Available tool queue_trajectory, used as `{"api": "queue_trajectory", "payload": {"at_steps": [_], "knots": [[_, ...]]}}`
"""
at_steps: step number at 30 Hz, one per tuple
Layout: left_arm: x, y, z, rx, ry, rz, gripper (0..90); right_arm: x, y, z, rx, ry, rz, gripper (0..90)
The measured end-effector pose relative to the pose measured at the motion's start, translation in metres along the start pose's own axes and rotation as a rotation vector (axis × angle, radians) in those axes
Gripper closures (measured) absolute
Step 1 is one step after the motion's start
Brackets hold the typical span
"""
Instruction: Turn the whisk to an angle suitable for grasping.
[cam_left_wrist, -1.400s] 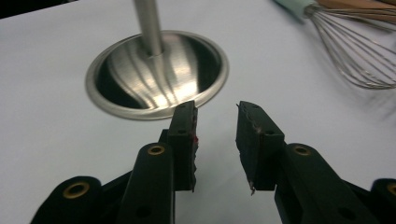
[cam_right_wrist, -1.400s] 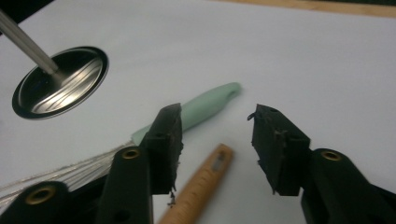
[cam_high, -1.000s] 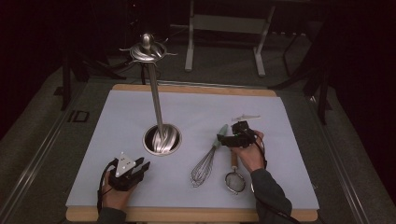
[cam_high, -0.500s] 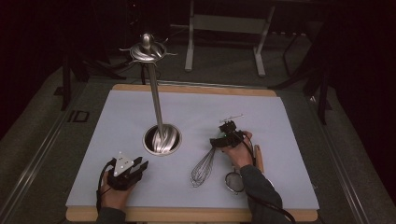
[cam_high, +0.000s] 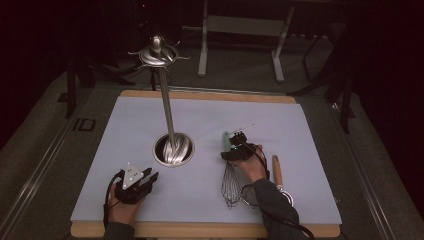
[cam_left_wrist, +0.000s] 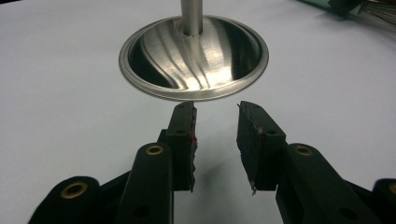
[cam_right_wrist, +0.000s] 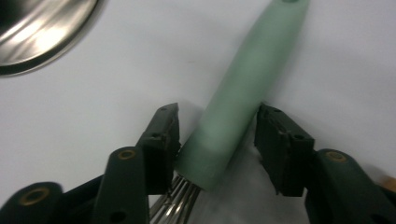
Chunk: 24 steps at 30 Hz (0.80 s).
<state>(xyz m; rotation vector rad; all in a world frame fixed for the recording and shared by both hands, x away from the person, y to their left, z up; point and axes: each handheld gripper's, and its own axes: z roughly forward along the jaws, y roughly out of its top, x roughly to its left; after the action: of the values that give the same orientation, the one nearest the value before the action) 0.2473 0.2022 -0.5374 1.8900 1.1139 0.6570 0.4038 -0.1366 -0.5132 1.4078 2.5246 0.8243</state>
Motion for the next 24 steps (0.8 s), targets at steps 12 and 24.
{"api": "queue_trajectory", "payload": {"at_steps": [12, 24], "knots": [[0.003, 0.0, -0.001, -0.009, 0.027, -0.011, 65.2, 0.029, 0.01, 0.011, 0.072, 0.192, -0.06, 59.4], [0.004, 0.0, -0.001, -0.014, 0.036, -0.017, 65.1, 0.052, 0.023, 0.016, 0.142, 0.271, -0.124, 65.6]]}}
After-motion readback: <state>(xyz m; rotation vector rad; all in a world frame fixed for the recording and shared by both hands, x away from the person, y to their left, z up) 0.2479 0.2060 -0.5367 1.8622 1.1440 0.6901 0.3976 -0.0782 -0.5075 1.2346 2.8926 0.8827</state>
